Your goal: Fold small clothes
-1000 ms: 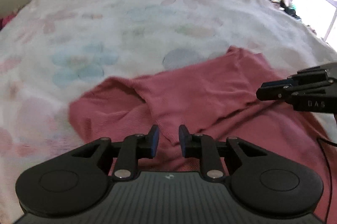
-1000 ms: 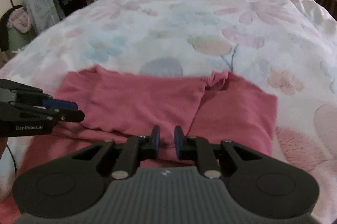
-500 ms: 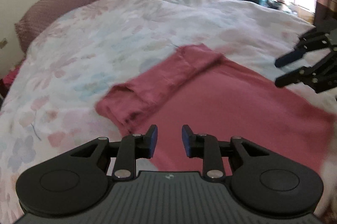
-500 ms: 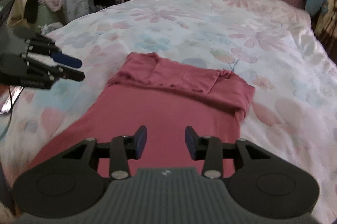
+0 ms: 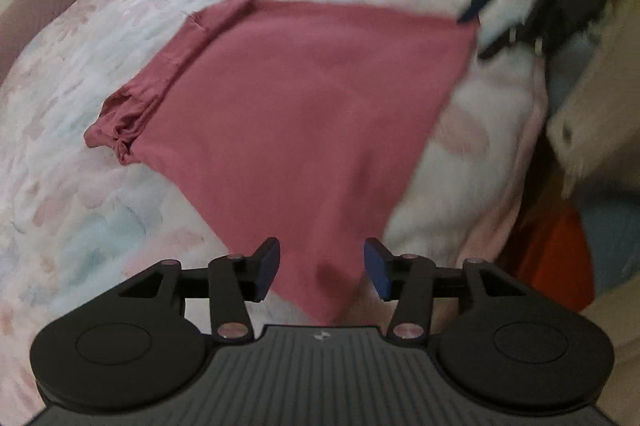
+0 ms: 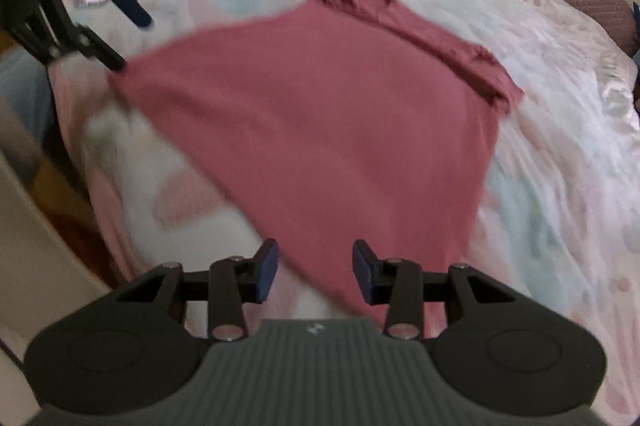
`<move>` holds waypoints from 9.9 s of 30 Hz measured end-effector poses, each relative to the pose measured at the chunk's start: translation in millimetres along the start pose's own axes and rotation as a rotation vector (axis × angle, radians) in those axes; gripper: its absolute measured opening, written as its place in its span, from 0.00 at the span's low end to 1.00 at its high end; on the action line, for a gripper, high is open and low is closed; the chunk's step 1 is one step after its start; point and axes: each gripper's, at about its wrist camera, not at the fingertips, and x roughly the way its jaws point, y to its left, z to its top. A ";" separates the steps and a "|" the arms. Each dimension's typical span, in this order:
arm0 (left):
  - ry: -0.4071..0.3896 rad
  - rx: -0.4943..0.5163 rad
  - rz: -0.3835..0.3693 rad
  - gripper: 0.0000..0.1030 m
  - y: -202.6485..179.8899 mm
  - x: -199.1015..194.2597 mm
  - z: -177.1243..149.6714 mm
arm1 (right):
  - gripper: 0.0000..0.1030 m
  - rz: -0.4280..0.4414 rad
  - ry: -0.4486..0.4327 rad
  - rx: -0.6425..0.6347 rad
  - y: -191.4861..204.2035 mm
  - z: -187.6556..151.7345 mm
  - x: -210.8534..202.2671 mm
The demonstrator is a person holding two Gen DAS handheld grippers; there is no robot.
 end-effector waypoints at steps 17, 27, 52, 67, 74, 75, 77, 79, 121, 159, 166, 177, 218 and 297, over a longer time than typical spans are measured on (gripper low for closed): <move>0.032 0.166 0.171 0.19 -38.5 41.1 -15.9 | 0.24 -0.228 0.076 -0.414 12.8 -39.2 30.4; -0.023 0.030 0.162 0.06 -9.0 20.0 0.5 | 0.00 -0.170 0.051 -0.273 -12.7 -27.4 27.0; -0.006 -0.156 0.188 0.05 209.1 22.7 121.9 | 0.00 -0.297 -0.154 -0.158 -178.1 180.0 22.1; 0.093 -0.321 0.102 0.05 338.3 170.8 151.5 | 0.00 -0.219 -0.036 0.026 -296.6 264.6 205.9; 0.126 -0.427 0.040 0.09 365.0 218.1 143.8 | 0.00 -0.184 -0.007 0.102 -317.6 265.2 263.7; 0.127 -0.444 0.040 0.13 367.0 222.2 142.1 | 0.00 -0.180 -0.002 0.106 -318.7 263.5 270.2; 0.099 -0.461 0.061 0.22 370.4 224.3 140.3 | 0.00 -0.177 -0.001 0.117 -320.1 260.1 279.2; 0.068 -0.511 0.087 0.25 378.2 224.7 136.6 | 0.00 -0.175 -0.006 0.131 -321.5 258.1 285.8; -0.200 -1.170 -0.016 0.41 374.7 185.5 42.6 | 0.29 0.066 -0.241 1.073 -389.5 150.8 252.7; -0.306 -1.530 -0.277 0.04 270.4 90.3 0.0 | 0.02 0.263 -0.414 1.488 -250.3 49.4 107.6; -0.186 -1.509 -0.250 0.00 228.8 68.1 -36.7 | 0.02 0.243 -0.326 1.500 -186.5 20.2 67.8; -0.255 -1.581 -0.259 0.38 235.1 115.4 -51.8 | 0.47 0.177 -0.285 1.422 -182.5 2.1 107.0; -0.097 -1.373 -0.083 0.46 222.1 105.2 -28.0 | 0.45 0.116 -0.190 1.369 -177.4 -14.6 111.0; -0.173 -1.214 0.008 0.35 265.1 48.6 0.9 | 0.52 0.138 -0.238 0.559 -121.7 299.3 134.1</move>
